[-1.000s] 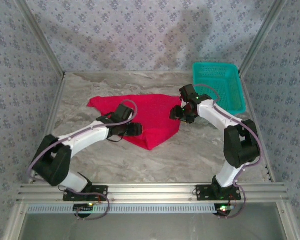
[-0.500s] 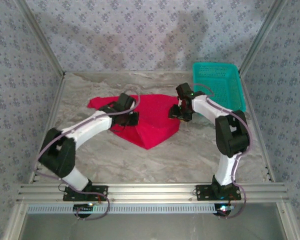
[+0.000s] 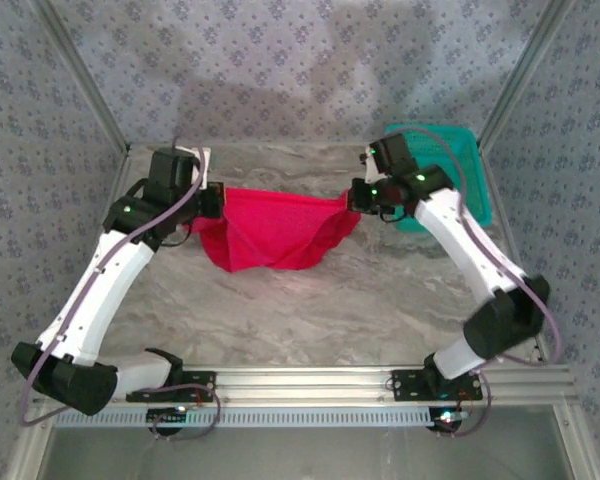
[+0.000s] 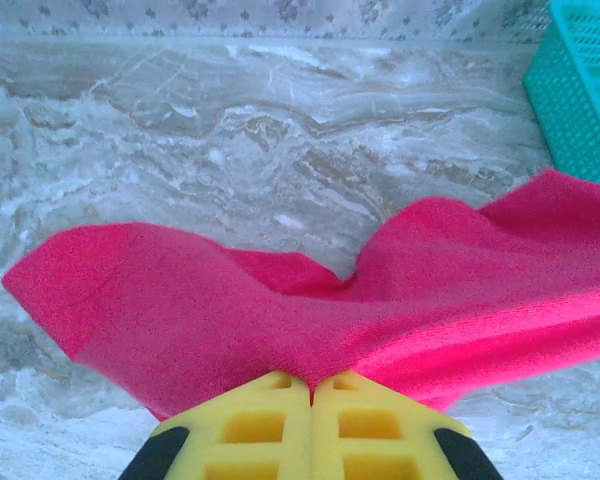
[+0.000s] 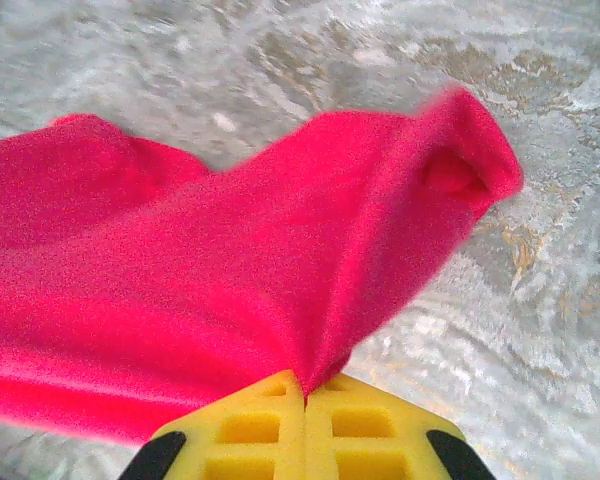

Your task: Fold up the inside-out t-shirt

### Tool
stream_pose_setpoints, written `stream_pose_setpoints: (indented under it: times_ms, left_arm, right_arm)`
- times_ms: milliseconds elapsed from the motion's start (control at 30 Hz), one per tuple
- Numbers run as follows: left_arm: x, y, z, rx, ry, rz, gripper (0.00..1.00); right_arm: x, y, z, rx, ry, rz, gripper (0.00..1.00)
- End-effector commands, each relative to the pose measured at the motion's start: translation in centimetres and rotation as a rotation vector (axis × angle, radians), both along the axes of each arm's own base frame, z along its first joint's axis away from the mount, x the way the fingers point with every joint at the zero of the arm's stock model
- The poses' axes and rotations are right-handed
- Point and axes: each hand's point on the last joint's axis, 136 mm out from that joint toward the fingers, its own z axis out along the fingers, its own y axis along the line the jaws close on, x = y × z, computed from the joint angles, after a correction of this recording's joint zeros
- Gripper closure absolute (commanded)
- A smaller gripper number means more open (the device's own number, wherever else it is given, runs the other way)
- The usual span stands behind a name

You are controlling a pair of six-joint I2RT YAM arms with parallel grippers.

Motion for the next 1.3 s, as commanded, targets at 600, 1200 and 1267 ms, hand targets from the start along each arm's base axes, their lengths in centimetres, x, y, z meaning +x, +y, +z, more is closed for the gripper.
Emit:
stream_pose_setpoints:
  times_ms: [600, 1200, 1267]
  left_arm:
    - [1.4, 5.4, 10.0, 0.001, -0.223, 0.055, 1.00]
    - [7.3, 4.5, -17.4, 0.063, 0.373, 0.145, 0.95]
    - [7.3, 4.5, -17.4, 0.059, 0.375, 0.149, 0.96]
  right_arm:
    - [-7.7, -1.0, 14.0, 0.111, -0.219, 0.016, 1.00]
    - [-3.1, 7.7, -12.1, -0.042, 0.171, 0.165, 0.44]
    - [-5.9, 9.1, -13.2, -0.057, 0.190, 0.227, 0.33]
